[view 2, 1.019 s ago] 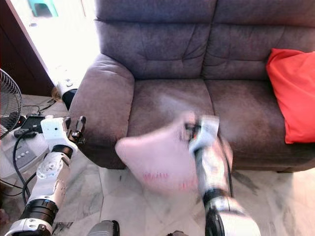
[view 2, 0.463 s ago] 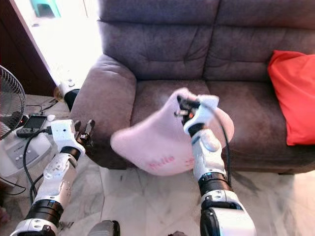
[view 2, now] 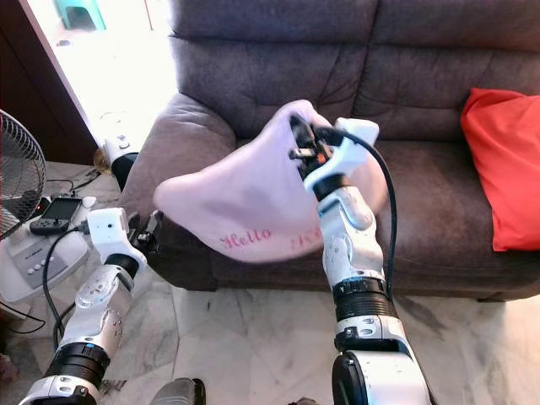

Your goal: Move the pillow to the sofa from floor

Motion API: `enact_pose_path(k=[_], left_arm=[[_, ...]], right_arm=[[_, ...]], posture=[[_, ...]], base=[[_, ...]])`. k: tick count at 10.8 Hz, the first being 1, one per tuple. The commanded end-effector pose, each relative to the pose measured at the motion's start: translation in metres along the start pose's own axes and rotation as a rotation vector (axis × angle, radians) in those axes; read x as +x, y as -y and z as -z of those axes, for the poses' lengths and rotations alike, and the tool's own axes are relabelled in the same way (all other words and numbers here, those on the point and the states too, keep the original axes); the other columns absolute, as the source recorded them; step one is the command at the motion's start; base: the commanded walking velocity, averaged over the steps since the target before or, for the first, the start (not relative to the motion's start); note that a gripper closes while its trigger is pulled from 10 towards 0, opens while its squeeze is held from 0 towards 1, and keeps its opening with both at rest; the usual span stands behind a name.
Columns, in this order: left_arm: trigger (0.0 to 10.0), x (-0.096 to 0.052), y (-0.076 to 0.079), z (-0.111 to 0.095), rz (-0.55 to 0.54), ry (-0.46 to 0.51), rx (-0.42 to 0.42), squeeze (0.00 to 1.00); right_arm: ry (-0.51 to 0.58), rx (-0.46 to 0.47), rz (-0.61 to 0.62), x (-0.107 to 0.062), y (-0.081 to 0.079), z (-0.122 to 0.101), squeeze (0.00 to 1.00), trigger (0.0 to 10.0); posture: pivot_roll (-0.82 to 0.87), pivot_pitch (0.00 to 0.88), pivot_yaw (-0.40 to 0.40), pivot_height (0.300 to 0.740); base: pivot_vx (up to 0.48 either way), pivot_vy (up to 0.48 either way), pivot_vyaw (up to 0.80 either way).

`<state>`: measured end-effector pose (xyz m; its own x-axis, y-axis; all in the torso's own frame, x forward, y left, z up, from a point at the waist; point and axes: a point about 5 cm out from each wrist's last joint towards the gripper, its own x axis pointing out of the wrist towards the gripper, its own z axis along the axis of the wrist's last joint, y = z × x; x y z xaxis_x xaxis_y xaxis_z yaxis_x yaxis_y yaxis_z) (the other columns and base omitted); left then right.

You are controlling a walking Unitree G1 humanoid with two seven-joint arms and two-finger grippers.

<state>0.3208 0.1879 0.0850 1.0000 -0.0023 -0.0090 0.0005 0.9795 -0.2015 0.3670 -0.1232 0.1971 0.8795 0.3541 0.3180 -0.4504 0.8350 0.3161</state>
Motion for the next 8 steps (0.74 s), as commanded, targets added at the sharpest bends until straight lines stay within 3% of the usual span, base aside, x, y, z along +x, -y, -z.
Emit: enact_pose_path(k=[1, 3, 4, 5, 8], left_arm=[[10.0, 0.001, 0.0, 0.002, -0.001, -0.018, -0.045, 1.0], [10.0, 0.002, -0.009, 0.004, -0.05, -0.041, -0.215, 1.0], [10.0, 0.002, -0.012, 0.007, -0.06, -0.059, -0.353, 1.0], [10.0, -0.001, -0.015, 0.012, -0.023, -0.082, -0.448, 1.0], [10.0, -0.003, -0.026, 0.014, -0.048, -0.088, -0.528, 1.0]], right_arm=[[0.096, -0.018, -0.064, 0.007, -0.012, -0.025, 0.0, 10.0], [0.053, 0.005, -0.088, 0.002, -0.015, -0.019, 0.0, 10.0], [0.039, 0.009, -0.114, 0.001, -0.018, -0.018, 0.0, 10.0], [0.027, 0.01, -0.134, 0.001, -0.021, -0.018, 0.0, 10.0], [0.006, 0.035, -0.245, -0.001, -0.033, -0.018, 0.0, 10.0]], posture=[[0.08, 0.041, -0.053, 0.74], [0.07, 0.055, -0.053, 0.74], [0.07, 0.059, -0.055, 0.74], [0.07, 0.062, -0.055, 0.74], [0.07, 0.07, -0.058, 0.74]], base=[[0.0, 0.0, 0.0], [0.0, 0.0, 0.0], [0.0, 0.0, 0.0], [0.0, 0.0, 0.0], [0.0, 0.0, 0.0]])
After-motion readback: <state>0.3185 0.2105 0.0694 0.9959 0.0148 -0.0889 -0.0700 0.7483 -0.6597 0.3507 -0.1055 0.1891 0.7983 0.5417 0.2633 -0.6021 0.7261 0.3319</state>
